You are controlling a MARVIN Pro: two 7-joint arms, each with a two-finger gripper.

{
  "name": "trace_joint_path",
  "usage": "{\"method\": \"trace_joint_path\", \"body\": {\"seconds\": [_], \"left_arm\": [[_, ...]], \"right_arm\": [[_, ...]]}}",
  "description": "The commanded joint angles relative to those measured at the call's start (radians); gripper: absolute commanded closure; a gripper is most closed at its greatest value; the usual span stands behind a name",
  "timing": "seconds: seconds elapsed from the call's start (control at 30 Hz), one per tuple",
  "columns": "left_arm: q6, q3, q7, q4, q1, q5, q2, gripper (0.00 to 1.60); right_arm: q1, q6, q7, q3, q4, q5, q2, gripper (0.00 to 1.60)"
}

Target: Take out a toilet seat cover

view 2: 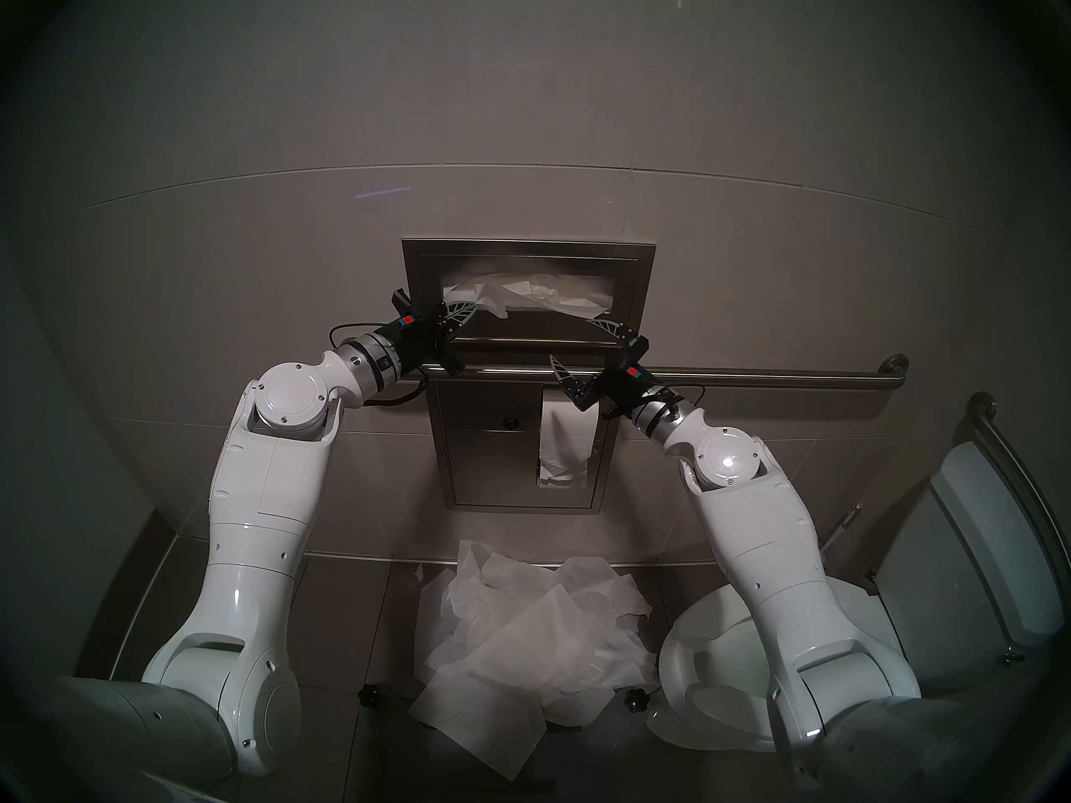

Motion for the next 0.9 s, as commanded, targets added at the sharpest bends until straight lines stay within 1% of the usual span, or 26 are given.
{"method": "trace_joint_path", "body": {"seconds": [0.0, 0.03, 0.2, 0.23, 0.3, 0.33, 0.4, 0.43, 0.47, 0.5, 0.53, 0.57, 0.6, 0.7, 0.87], "left_arm": [[-0.008, -0.001, 0.005, -0.033, -0.039, -0.006, -0.003, 1.6], [-0.008, -0.001, 0.005, -0.033, -0.039, -0.006, -0.003, 1.6], [-0.008, -0.001, 0.004, -0.033, -0.039, -0.006, -0.004, 1.6], [-0.008, -0.001, 0.004, -0.034, -0.039, -0.006, -0.004, 1.6], [-0.008, -0.001, 0.004, -0.034, -0.04, -0.006, -0.004, 1.6], [-0.008, -0.001, 0.004, -0.035, -0.04, -0.006, -0.004, 1.6], [-0.008, -0.001, 0.004, -0.035, -0.04, -0.006, -0.004, 1.6], [-0.008, -0.001, 0.004, -0.036, -0.04, -0.006, -0.004, 1.6], [-0.008, -0.001, 0.004, -0.036, -0.04, -0.006, -0.004, 1.6], [-0.008, -0.001, 0.004, -0.035, -0.04, -0.006, -0.004, 1.6], [-0.008, -0.001, 0.004, -0.035, -0.04, -0.006, -0.004, 1.6], [-0.008, -0.001, 0.004, -0.035, -0.04, -0.006, -0.004, 1.6], [-0.008, -0.001, 0.004, -0.035, -0.04, -0.006, -0.004, 1.6], [-0.009, -0.001, 0.004, -0.035, -0.04, -0.006, -0.004, 1.6], [-0.009, -0.002, 0.004, -0.036, -0.04, -0.006, -0.004, 1.6]], "right_arm": [[0.131, -0.091, -0.032, -0.003, 0.054, -0.025, -0.044, 0.0], [0.111, -0.1, -0.038, 0.007, 0.04, -0.028, -0.047, 0.0], [0.157, -0.159, -0.045, 0.001, 0.111, -0.049, -0.061, 0.0], [0.154, -0.169, -0.048, 0.005, 0.112, -0.052, -0.063, 0.0], [0.182, -0.197, -0.05, 0.0, 0.152, -0.061, -0.069, 0.0], [0.181, -0.212, -0.058, 0.01, 0.177, -0.048, -0.076, 0.0], [0.177, -0.247, -0.061, 0.016, 0.202, -0.045, -0.072, 0.0], [0.18, -0.286, -0.064, 0.02, 0.222, -0.045, -0.072, 0.0], [0.177, -0.265, -0.063, 0.023, 0.211, -0.038, -0.071, 0.0], [0.182, -0.308, -0.061, 0.026, 0.223, -0.036, -0.071, 0.0], [0.184, -0.295, -0.058, 0.028, 0.212, -0.031, -0.07, 0.0], [0.192, -0.334, -0.058, 0.031, 0.226, -0.028, -0.072, 0.0], [0.196, -0.331, -0.055, 0.032, 0.222, -0.026, -0.071, 0.0], [0.213, -0.392, -0.039, 0.027, 0.243, -0.027, -0.068, 0.0], [0.236, -0.428, -0.018, 0.018, 0.275, -0.022, -0.065, 0.0]]}}
